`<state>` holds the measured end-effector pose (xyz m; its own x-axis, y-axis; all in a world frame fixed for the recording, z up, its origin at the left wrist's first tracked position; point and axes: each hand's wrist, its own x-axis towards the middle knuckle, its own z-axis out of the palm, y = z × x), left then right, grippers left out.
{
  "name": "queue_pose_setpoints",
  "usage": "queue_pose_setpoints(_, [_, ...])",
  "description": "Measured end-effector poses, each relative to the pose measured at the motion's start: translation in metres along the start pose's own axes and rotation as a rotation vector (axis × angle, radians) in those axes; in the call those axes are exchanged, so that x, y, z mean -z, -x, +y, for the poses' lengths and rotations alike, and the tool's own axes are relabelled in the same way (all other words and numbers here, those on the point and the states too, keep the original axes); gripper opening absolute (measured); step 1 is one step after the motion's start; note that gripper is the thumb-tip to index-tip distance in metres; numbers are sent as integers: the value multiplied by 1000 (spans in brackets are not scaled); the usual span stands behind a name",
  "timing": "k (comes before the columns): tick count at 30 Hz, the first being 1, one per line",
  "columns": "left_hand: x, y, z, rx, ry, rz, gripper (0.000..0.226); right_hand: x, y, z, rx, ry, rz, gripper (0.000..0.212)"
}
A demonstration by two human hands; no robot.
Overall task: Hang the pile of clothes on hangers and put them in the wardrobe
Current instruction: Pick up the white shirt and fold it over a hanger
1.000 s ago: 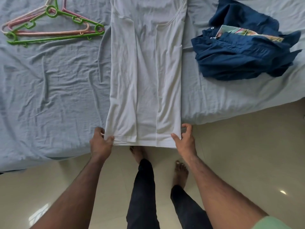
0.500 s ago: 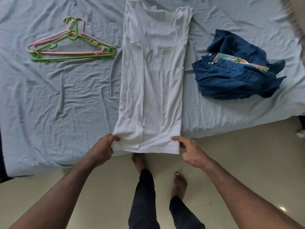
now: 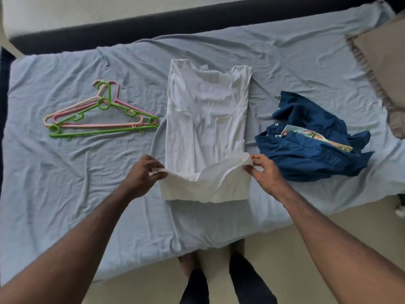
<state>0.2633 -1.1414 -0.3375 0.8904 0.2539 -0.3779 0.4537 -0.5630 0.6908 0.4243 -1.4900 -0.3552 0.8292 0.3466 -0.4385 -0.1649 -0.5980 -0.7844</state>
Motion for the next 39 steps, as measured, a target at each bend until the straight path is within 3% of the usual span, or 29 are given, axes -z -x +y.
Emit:
queue_pose_setpoints(2, [8, -36, 10, 27, 64, 56, 11, 10, -32, -19, -18, -86, -25, 11])
queue_pose_setpoints(7, [28, -114, 45, 194, 467, 117, 11, 27, -114, -48, -27, -271, 17, 8])
queue_pose_setpoints(10, [38, -158, 57, 245, 504, 139, 5, 39, -164, -53, -33, -254, 48, 10])
queue_pose_setpoints(14, [39, -212, 57, 326, 386, -46, 36, 50, -230, -51, -71, -107, -11, 15])
queue_pose_setpoints(16, [38, -237, 58, 297, 336, -38, 33, 55, -253, -52, -79, -105, -32, 18])
queue_pose_setpoints(22, [76, -316, 79, 288, 568, -79, 23, 81, -323, -80, -130, -333, -45, 16])
queue_pose_setpoints(24, [87, -351, 86, 277, 552, 40, 22, 85, -348, -89, -136, -288, -43, 14])
queue_pose_setpoints(26, [89, -391, 89, 301, 536, 262, 12, 83, -381, -95, -189, -195, 45, 18])
queue_pose_setpoints(29, [70, -425, 82, 481, 386, 514, 47, 74, -412, -92, -307, -58, 201, 34])
queue_pose_setpoints(32, [26, -411, 67, 479, 83, 431, 60, 57, -405, -80, -200, 225, 256, 54])
queue_pose_setpoints(34, [-2, -385, 55, 453, -96, 305, 58, 41, -387, -72, -58, 403, 347, 48])
queue_pose_setpoints(37, [-18, -353, 41, 496, -160, 269, 53, 20, -367, -67, 87, 531, 398, 42])
queue_pose_setpoints(39, [-19, -339, 34, 508, -126, 306, 53, 13, -360, -70, 69, 536, 423, 38])
